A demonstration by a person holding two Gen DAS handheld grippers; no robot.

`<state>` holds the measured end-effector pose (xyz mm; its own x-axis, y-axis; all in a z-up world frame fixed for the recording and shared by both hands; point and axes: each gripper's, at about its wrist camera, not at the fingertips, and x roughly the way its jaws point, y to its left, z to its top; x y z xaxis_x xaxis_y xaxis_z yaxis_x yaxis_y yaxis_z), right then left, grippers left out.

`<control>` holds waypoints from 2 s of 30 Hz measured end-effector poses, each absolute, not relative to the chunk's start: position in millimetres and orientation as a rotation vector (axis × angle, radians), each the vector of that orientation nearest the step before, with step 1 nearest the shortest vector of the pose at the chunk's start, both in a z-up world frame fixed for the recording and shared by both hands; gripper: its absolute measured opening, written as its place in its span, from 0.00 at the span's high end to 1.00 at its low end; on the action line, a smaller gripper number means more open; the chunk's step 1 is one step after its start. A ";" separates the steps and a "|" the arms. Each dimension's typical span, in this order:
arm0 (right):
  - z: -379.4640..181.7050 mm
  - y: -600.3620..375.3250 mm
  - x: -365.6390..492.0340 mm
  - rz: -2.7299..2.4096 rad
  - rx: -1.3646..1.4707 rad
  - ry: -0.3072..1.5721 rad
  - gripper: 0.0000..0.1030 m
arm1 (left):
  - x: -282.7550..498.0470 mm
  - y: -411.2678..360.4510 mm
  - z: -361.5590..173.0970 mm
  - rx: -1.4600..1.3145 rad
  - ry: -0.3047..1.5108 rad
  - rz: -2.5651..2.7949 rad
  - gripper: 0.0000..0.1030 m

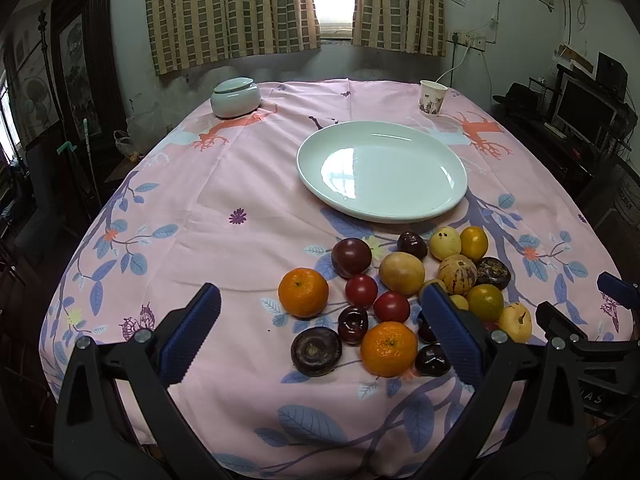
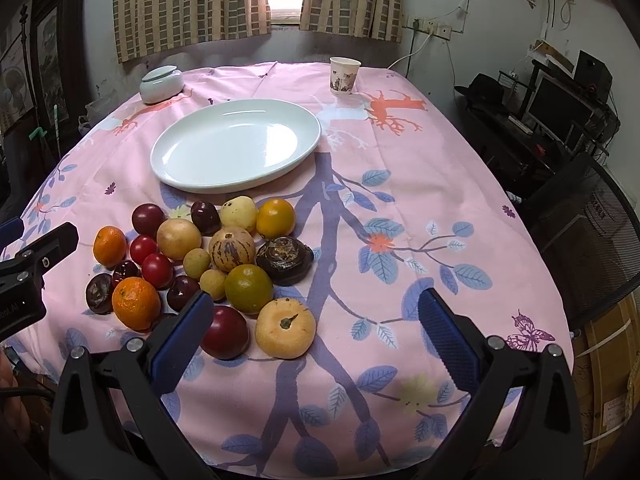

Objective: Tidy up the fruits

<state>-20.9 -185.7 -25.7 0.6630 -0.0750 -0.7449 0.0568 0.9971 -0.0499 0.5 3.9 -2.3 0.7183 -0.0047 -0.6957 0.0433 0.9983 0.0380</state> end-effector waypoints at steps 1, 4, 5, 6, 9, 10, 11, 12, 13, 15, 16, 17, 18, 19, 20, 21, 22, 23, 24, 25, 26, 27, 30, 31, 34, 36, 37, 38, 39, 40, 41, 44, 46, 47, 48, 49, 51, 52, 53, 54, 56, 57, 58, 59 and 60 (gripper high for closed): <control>-25.4 -185.8 -21.0 -0.075 -0.022 0.843 0.01 | 0.5 4.0 -2.5 0.052 0.770 -0.028 0.02; -26.1 -185.1 -21.1 -0.074 -0.022 0.844 0.01 | 1.0 3.9 -3.5 0.051 0.773 -0.031 0.02; -26.3 -185.3 -20.4 -0.072 -0.022 0.846 0.01 | 1.3 4.6 -4.1 0.049 0.774 -0.034 0.02; -27.1 -184.6 -20.3 -0.071 -0.022 0.847 0.01 | 1.7 4.2 -4.9 0.048 0.776 -0.035 0.02; -29.1 -183.2 -19.3 -0.068 -0.026 0.850 0.01 | 1.9 3.3 -5.9 0.047 0.776 -0.034 0.02; -28.9 -182.8 -18.9 -0.066 -0.026 0.852 0.01 | 2.2 3.5 -6.1 0.046 0.775 -0.034 0.02; -28.9 -182.5 -18.7 -0.065 -0.026 0.853 0.01 | 2.4 3.7 -5.9 0.045 0.776 -0.035 0.02; -29.2 -182.2 -18.3 -0.065 -0.027 0.856 0.01 | 2.8 4.0 -6.4 0.043 0.777 -0.035 0.02; -29.4 -181.6 -17.9 -0.064 -0.029 0.858 0.01 | 3.1 4.5 -6.8 0.041 0.777 -0.036 0.02; -30.0 -180.9 -17.4 -0.062 -0.030 0.860 0.01 | 3.0 4.3 -6.7 0.043 0.776 -0.034 0.02; -30.2 -180.9 -16.9 -0.061 -0.031 0.862 0.01 | 3.0 4.5 -6.6 0.043 0.776 -0.034 0.02; -30.5 -180.5 -16.7 -0.060 -0.032 0.862 0.01 | 3.3 4.5 -7.1 0.043 0.775 -0.034 0.02; -30.6 -180.4 -16.5 -0.059 -0.032 0.864 0.01 | 3.9 5.3 -7.4 0.042 0.775 -0.034 0.02; -31.1 -180.1 -16.3 -0.058 -0.033 0.865 0.01 | 4.0 5.6 -7.2 0.041 0.776 -0.034 0.02; -31.3 -179.9 -16.1 -0.058 -0.034 0.866 0.01 | 4.6 5.7 -7.9 0.040 0.777 -0.035 0.02; -31.4 -179.4 -15.9 -0.058 -0.035 0.866 0.01 | 4.0 5.4 -7.4 0.041 0.777 -0.034 0.02; -31.4 -179.3 -16.1 -0.058 -0.035 0.866 0.01 | 4.6 6.1 -7.4 0.039 0.778 -0.033 0.02; -31.3 -179.3 -16.1 -0.058 -0.035 0.866 0.01 | 5.0 6.1 -7.8 0.039 0.779 -0.033 0.02; -31.3 -179.2 -16.1 -0.058 -0.035 0.866 0.01 | 4.9 6.5 -7.5 0.038 0.779 -0.033 0.02; -31.2 -179.1 -16.1 -0.058 -0.035 0.866 0.01 | 4.8 6.6 -7.4 0.039 0.778 -0.034 0.02; -31.3 -178.8 -16.2 -0.059 -0.036 0.866 0.01 | 4.9 6.5 -7.4 0.039 0.778 -0.033 0.02; -31.2 -178.9 -16.2 -0.058 -0.036 0.866 0.01 | 4.9 6.7 -7.5 0.039 0.779 -0.034 0.02; -31.1 -178.6 -16.3 -0.058 -0.036 0.867 0.01 | 5.3 6.8 -7.9 0.038 0.780 -0.034 0.02; -31.0 -178.6 -16.3 -0.058 -0.036 0.866 0.01 | 5.0 6.8 -7.8 0.038 0.779 -0.033 0.02; -31.1 -178.0 -16.4 -0.057 -0.038 0.864 0.01 | 4.9 6.7 -8.0 0.037 0.778 -0.033 0.02; -30.9 -177.8 -16.6 -0.058 -0.039 0.864 0.01 | 4.7 6.8 -7.7 0.038 0.778 -0.033 0.02; -30.8 -177.6 -16.5 -0.058 -0.038 0.864 0.01 | 4.8 6.8 -7.6 0.038 0.778 -0.033 0.02; -31.0 -177.8 -16.6 -0.057 -0.038 0.864 0.01 | 5.3 6.8 -8.1 0.038 0.779 -0.034 0.02; -30.8 -177.7 -16.6 -0.058 -0.038 0.865 0.01 | 5.0 6.8 -7.8 0.038 0.779 -0.033 0.02; -30.7 -177.6 -16.5 -0.058 -0.038 0.864 0.01 | 5.0 6.9 -7.9 0.038 0.779 -0.033 0.02; -30.7 -177.6 -16.5 -0.058 -0.038 0.864 0.01 | 5.1 7.0 -8.0 0.038 0.778 -0.034 0.02; -30.6 -177.5 -16.6 -0.058 -0.038 0.864 0.01 | 5.1 6.9 -8.0 0.039 0.777 -0.034 0.02; -30.6 -177.5 -16.6 -0.057 -0.039 0.865 0.01 | 5.1 7.0 -7.9 0.038 0.778 -0.033 0.02; -30.7 -177.5 -16.7 -0.058 -0.038 0.865 0.01 | 4.8 6.9 -7.6 0.037 0.779 -0.034 0.02; -30.7 -177.4 -16.7 -0.058 -0.039 0.865 0.01 | 5.4 7.1 -8.1 0.037 0.779 -0.034 0.02; -30.7 -177.4 -16.8 -0.058 -0.039 0.864 0.01 | 5.2 6.9 -7.9 0.037 0.780 -0.033 0.02; -30.6 -177.3 -16.8 -0.058 -0.039 0.864 0.01 | 4.9 6.9 -7.8 0.037 0.779 -0.033 0.02; -30.6 -177.3 -16.8 -0.058 -0.039 0.864 0.01 | 5.1 6.9 -7.9 0.037 0.779 -0.033 0.02; -30.7 -177.3 -16.8 -0.058 -0.039 0.864 0.01 | 4.7 6.7 -7.7 0.037 0.779 -0.034 0.02; -30.6 -177.3 -16.8 -0.058 -0.039 0.864 0.01 | 4.9 6.8 -7.9 0.037 0.779 -0.033 0.02; -30.7 -177.2 -16.7 -0.058 -0.039 0.865 0.01 | 5.1 6.8 -8.1 0.037 0.779 -0.034 0.02; -30.8 -176.9 -16.8 -0.057 -0.040 0.866 0.01 | 4.7 6.7 -7.8 0.038 0.779 -0.034 0.02; -30.8 -176.2 -16.9 -0.057 -0.040 0.865 0.01 | 4.7 6.7 -7.8 0.038 0.779 -0.033 0.02; -30.8 -176.1 -16.9 -0.056 -0.040 0.865 0.01 | 5.0 6.9 -8.2 0.037 0.779 -0.033 0.02; -30.9 -175.5 -17.0 -0.055 -0.041 0.865 0.01 | 4.9 6.8 -7.9 0.037 0.779 -0.033 0.02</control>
<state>-17.1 -175.5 -30.9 0.6474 -0.0653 -0.7593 0.0321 0.9978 -0.0585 4.9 6.8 -7.9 0.7111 -0.0164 -0.7029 0.0437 0.9988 0.0210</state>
